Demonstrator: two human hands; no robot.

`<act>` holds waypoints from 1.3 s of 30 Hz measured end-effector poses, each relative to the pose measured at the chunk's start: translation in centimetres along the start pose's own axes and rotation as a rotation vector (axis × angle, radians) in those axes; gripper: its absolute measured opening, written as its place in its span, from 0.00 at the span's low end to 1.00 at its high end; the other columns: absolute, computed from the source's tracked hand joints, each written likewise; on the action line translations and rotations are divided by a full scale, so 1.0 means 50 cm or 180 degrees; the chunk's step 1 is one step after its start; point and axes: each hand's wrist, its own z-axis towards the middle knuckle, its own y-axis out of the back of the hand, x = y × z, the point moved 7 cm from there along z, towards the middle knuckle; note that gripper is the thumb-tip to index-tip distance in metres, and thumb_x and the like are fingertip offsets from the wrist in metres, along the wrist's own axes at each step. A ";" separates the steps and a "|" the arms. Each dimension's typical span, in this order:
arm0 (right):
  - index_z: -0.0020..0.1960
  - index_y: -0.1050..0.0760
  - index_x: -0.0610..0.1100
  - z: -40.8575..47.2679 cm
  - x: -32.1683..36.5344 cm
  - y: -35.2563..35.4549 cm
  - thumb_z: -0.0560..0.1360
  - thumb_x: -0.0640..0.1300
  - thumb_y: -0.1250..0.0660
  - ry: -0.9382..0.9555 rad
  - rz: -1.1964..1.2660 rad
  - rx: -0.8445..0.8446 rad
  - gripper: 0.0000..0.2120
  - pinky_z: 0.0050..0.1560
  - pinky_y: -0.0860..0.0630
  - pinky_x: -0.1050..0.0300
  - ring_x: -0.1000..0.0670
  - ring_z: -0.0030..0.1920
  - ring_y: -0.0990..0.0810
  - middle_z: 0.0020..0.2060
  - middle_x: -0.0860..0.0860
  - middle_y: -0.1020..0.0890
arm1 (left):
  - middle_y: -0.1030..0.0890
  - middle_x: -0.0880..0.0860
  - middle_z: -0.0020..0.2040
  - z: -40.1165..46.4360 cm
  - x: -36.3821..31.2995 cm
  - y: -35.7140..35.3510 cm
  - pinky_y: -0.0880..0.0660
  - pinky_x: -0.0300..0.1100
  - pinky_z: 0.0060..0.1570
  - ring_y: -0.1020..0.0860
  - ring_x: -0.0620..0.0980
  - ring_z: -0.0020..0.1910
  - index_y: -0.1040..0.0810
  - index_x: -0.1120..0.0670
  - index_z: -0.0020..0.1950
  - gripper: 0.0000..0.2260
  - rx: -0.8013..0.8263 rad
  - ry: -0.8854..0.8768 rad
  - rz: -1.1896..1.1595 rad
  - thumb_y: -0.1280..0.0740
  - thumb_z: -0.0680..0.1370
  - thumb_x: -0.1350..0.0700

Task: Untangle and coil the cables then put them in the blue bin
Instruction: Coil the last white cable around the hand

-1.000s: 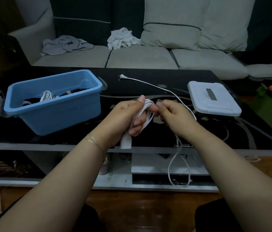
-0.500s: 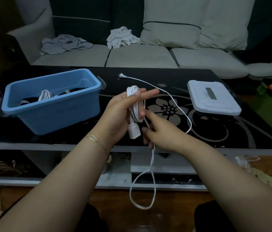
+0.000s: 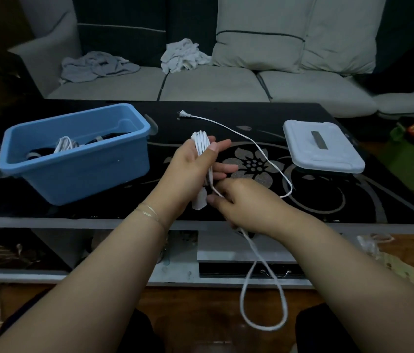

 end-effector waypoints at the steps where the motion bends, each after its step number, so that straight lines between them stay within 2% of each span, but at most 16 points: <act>1: 0.40 0.30 0.49 -0.001 0.002 0.004 0.78 0.55 0.39 -0.0007 -0.0051 -0.0022 0.12 0.33 0.32 0.56 0.51 0.32 0.26 0.28 0.55 0.28 | 0.21 0.50 0.63 -0.001 0.001 -0.002 0.21 0.37 0.41 0.15 0.49 0.46 0.37 0.60 0.71 0.16 0.0009 -0.0001 0.0062 0.43 0.84 0.57; 3: 0.39 0.28 0.47 -0.005 0.004 0.007 0.76 0.57 0.37 -0.0013 -0.0012 0.0005 0.15 0.32 0.30 0.55 0.53 0.31 0.25 0.28 0.54 0.25 | 0.22 0.50 0.64 0.000 0.000 -0.002 0.21 0.35 0.42 0.16 0.48 0.45 0.37 0.59 0.71 0.17 -0.0044 -0.0060 0.0362 0.43 0.84 0.57; 5: 0.44 0.24 0.48 -0.012 0.014 0.003 0.75 0.56 0.35 0.0077 0.0058 0.0114 0.12 0.35 0.27 0.55 0.54 0.34 0.24 0.31 0.54 0.23 | 0.24 0.50 0.65 0.004 -0.004 0.004 0.22 0.35 0.42 0.16 0.46 0.45 0.37 0.58 0.70 0.16 -0.0116 -0.0125 0.0755 0.43 0.83 0.57; 7: 0.48 0.24 0.50 -0.020 0.022 0.001 0.76 0.54 0.36 0.0203 0.0037 0.0187 0.08 0.35 0.30 0.57 0.58 0.35 0.26 0.34 0.58 0.24 | 0.23 0.49 0.66 0.005 -0.005 0.009 0.21 0.39 0.43 0.16 0.47 0.43 0.35 0.57 0.67 0.13 -0.0099 -0.0134 0.0994 0.43 0.83 0.54; 9: 0.44 0.28 0.54 -0.025 0.021 0.017 0.78 0.53 0.38 0.0231 0.0030 0.0069 0.05 0.35 0.31 0.56 0.58 0.34 0.28 0.33 0.59 0.27 | 0.20 0.48 0.61 0.002 -0.007 0.007 0.20 0.45 0.44 0.16 0.48 0.39 0.31 0.55 0.62 0.15 -0.0006 -0.0149 0.1219 0.45 0.83 0.47; 12: 0.49 0.25 0.54 -0.028 0.012 0.053 0.78 0.56 0.41 0.0125 -0.0309 -0.0267 0.08 0.36 0.31 0.54 0.50 0.38 0.25 0.36 0.55 0.23 | 0.16 0.53 0.50 -0.006 -0.011 -0.007 0.22 0.54 0.51 0.18 0.52 0.43 0.26 0.52 0.55 0.29 0.0244 -0.0140 0.1469 0.49 0.76 0.30; 14: 0.55 0.25 0.55 -0.030 0.015 0.063 0.78 0.57 0.43 0.0158 -0.0672 -0.0423 0.11 0.33 0.35 0.55 0.46 0.43 0.22 0.41 0.51 0.19 | 0.18 0.63 0.51 -0.012 -0.018 -0.019 0.24 0.53 0.52 0.20 0.54 0.46 0.24 0.56 0.53 0.43 0.0470 -0.0173 0.1622 0.50 0.65 0.19; 16: 0.54 0.24 0.52 -0.031 0.025 0.060 0.78 0.55 0.44 0.0246 -0.0917 -0.0480 0.13 0.29 0.41 0.56 0.45 0.41 0.23 0.42 0.48 0.19 | 0.19 0.66 0.53 -0.012 -0.020 -0.028 0.24 0.48 0.47 0.20 0.55 0.45 0.23 0.58 0.52 0.51 0.0702 -0.0218 0.1871 0.49 0.55 0.15; 19: 0.49 0.24 0.49 -0.028 0.029 0.050 0.77 0.53 0.44 0.0189 -0.0999 -0.0409 0.13 0.27 0.45 0.58 0.47 0.34 0.30 0.34 0.50 0.24 | 0.19 0.66 0.53 -0.010 -0.014 -0.030 0.25 0.52 0.48 0.19 0.56 0.48 0.23 0.64 0.55 0.58 0.0880 -0.0118 0.1992 0.46 0.51 0.15; 21: 0.42 0.26 0.52 -0.027 0.021 0.059 0.75 0.57 0.44 0.0078 -0.0950 -0.0501 0.12 0.27 0.44 0.59 0.49 0.32 0.30 0.28 0.55 0.31 | 0.18 0.64 0.47 -0.013 -0.012 -0.033 0.25 0.53 0.41 0.18 0.54 0.41 0.24 0.64 0.52 0.54 0.1044 -0.0084 0.1948 0.46 0.54 0.16; 23: 0.35 0.32 0.51 -0.029 0.009 0.083 0.69 0.66 0.44 -0.0066 -0.0891 -0.0753 0.19 0.27 0.43 0.60 0.56 0.29 0.32 0.25 0.56 0.31 | 0.17 0.57 0.37 -0.022 -0.009 -0.038 0.25 0.47 0.35 0.17 0.51 0.33 0.22 0.55 0.45 0.39 0.1194 -0.0014 0.1750 0.47 0.61 0.21; 24: 0.33 0.32 0.49 -0.030 0.000 0.092 0.67 0.69 0.44 -0.0128 -0.0815 -0.0826 0.22 0.28 0.42 0.60 0.58 0.28 0.32 0.25 0.56 0.29 | 0.17 0.54 0.33 -0.025 -0.009 -0.037 0.25 0.44 0.35 0.18 0.50 0.30 0.21 0.49 0.41 0.33 0.1211 0.0069 0.1605 0.49 0.64 0.24; 27: 0.34 0.26 0.53 -0.035 0.000 0.100 0.65 0.70 0.42 -0.0045 -0.0504 -0.0927 0.20 0.29 0.39 0.60 0.59 0.28 0.30 0.24 0.58 0.28 | 0.18 0.55 0.30 -0.030 -0.008 -0.035 0.21 0.44 0.39 0.20 0.51 0.29 0.20 0.50 0.34 0.32 0.1243 0.0303 0.1311 0.53 0.65 0.27; 30: 0.45 0.21 0.54 -0.040 0.018 0.100 0.66 0.69 0.44 0.0180 -0.0581 -0.1032 0.23 0.33 0.37 0.57 0.57 0.33 0.30 0.28 0.58 0.26 | 0.20 0.56 0.29 -0.035 -0.008 -0.040 0.21 0.50 0.43 0.20 0.51 0.29 0.22 0.52 0.28 0.33 0.1383 0.0425 0.1192 0.55 0.68 0.29; 34: 0.46 0.22 0.51 -0.036 0.017 0.106 0.66 0.67 0.42 0.0183 -0.0372 -0.0984 0.23 0.36 0.34 0.54 0.55 0.35 0.29 0.32 0.56 0.24 | 0.20 0.55 0.30 -0.030 -0.006 -0.040 0.22 0.41 0.37 0.20 0.50 0.29 0.24 0.55 0.31 0.32 0.1437 0.0456 0.1110 0.54 0.70 0.31; 39: 0.44 0.23 0.49 -0.034 0.006 0.108 0.71 0.60 0.39 0.0303 0.0400 -0.0903 0.15 0.41 0.26 0.49 0.53 0.38 0.23 0.34 0.54 0.20 | 0.22 0.52 0.28 -0.022 -0.006 -0.032 0.24 0.37 0.32 0.21 0.47 0.27 0.25 0.54 0.34 0.23 0.1324 0.0379 0.0743 0.46 0.74 0.37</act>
